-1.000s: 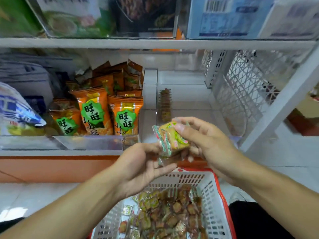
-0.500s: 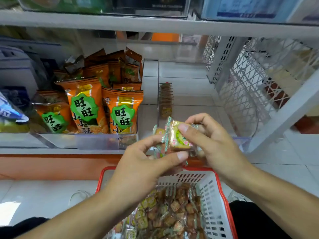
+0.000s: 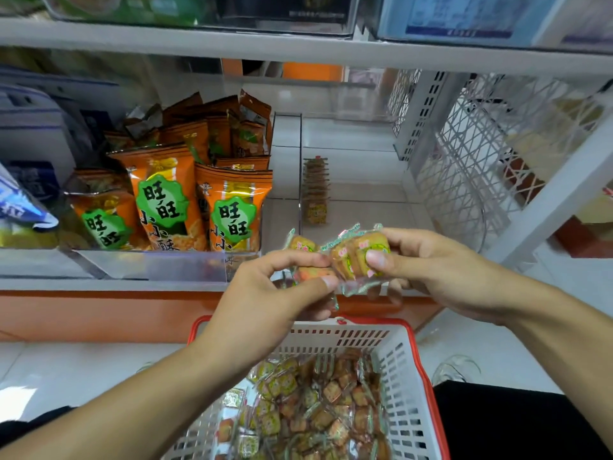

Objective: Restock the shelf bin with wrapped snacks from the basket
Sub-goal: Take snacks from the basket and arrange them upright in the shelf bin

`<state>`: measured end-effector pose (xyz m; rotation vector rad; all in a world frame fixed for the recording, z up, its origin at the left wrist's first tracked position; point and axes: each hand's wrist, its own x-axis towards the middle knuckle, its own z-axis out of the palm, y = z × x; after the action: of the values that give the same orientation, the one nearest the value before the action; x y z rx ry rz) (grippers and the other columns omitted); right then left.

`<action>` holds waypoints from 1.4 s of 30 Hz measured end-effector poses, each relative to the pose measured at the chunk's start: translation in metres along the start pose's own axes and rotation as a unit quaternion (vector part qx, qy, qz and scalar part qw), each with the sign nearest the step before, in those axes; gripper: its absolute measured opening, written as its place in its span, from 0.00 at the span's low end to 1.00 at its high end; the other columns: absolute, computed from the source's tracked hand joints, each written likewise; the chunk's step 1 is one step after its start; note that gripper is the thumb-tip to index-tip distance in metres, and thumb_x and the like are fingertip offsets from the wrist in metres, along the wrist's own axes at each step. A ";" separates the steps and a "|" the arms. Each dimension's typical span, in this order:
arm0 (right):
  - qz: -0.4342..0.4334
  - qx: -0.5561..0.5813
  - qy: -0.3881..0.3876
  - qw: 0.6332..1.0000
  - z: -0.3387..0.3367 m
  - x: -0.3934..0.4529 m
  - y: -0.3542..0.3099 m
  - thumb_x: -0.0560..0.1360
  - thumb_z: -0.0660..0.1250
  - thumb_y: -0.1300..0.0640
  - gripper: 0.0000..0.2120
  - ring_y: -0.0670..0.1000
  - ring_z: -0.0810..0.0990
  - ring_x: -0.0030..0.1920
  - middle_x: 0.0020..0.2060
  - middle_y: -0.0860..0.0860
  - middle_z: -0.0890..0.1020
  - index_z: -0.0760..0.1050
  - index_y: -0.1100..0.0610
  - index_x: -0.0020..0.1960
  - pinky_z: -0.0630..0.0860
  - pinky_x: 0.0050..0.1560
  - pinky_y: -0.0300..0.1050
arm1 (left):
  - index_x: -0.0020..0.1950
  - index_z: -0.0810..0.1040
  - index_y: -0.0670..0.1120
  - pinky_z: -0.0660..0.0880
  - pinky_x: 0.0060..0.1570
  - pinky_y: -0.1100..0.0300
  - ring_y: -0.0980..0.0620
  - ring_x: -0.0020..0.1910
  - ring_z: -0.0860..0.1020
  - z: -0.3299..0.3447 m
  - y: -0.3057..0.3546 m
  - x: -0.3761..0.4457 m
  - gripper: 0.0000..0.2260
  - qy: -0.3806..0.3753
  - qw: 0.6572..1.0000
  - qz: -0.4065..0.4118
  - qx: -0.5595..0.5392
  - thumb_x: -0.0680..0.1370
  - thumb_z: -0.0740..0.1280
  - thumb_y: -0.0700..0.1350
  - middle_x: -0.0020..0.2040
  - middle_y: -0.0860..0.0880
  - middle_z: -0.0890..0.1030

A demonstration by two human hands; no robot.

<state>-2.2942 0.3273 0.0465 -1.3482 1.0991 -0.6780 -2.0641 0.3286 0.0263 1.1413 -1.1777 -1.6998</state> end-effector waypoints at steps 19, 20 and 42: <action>0.073 -0.307 0.225 0.922 -0.029 0.104 0.023 0.62 0.82 0.50 0.19 0.47 0.80 0.43 0.42 0.43 0.82 0.79 0.48 0.50 0.73 0.38 0.38 | 0.51 0.86 0.56 0.82 0.46 0.53 0.45 0.50 0.84 0.006 -0.011 0.012 0.08 0.087 0.987 0.101 0.084 0.73 0.78 0.48 0.56 0.44 0.82; 0.087 -0.332 0.210 0.915 -0.029 0.112 0.026 0.63 0.82 0.51 0.19 0.48 0.80 0.44 0.42 0.44 0.82 0.79 0.48 0.50 0.71 0.36 0.38 | 0.51 0.86 0.56 0.82 0.49 0.49 0.44 0.52 0.84 0.006 -0.010 0.014 0.09 0.090 0.987 0.104 0.085 0.73 0.79 0.50 0.57 0.45 0.82; 0.033 -0.289 0.262 0.920 -0.022 0.132 -0.011 0.72 0.75 0.48 0.10 0.51 0.83 0.46 0.45 0.49 0.84 0.79 0.50 0.50 0.74 0.40 0.43 | 0.53 0.85 0.56 0.81 0.57 0.45 0.46 0.53 0.84 -0.005 -0.004 0.017 0.13 0.053 0.991 0.100 0.064 0.70 0.78 0.50 0.59 0.47 0.83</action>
<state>-2.2614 0.1983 0.0305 -1.6580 1.8780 -0.7132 -2.0655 0.3127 0.0172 1.1349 -1.3038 -1.4115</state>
